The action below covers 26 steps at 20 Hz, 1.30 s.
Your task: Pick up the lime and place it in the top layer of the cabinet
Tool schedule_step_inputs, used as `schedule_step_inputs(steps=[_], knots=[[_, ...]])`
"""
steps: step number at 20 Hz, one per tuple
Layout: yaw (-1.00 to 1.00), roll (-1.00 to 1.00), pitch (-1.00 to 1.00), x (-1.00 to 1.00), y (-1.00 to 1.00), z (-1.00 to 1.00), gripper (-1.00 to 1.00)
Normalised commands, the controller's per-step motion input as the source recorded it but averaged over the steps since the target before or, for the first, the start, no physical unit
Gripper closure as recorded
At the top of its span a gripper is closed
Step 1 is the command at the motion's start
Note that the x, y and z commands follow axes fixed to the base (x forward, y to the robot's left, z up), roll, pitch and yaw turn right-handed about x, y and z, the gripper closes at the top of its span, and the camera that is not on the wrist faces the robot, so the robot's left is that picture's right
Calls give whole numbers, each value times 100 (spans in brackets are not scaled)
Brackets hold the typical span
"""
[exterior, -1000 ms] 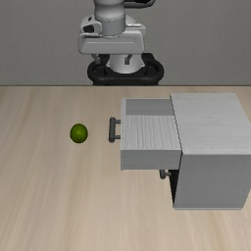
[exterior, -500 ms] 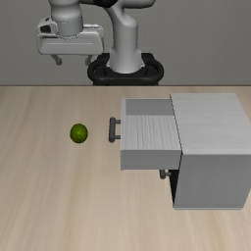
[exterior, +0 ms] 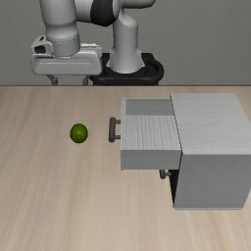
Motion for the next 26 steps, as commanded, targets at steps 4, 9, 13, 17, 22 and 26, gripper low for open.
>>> schedule_step_inputs(steps=[4, 9, 13, 17, 22, 26], knots=[[0, 0, 0, 0, 0, -100, -100], [0, 0, 0, 0, 0, -100, -100], [0, 0, 0, 0, 0, -100, -100], [0, 0, 0, 0, 0, -75, 100], [0, 0, 0, 0, 0, 0, 100], [0, 0, 0, 0, 0, 25, 100]])
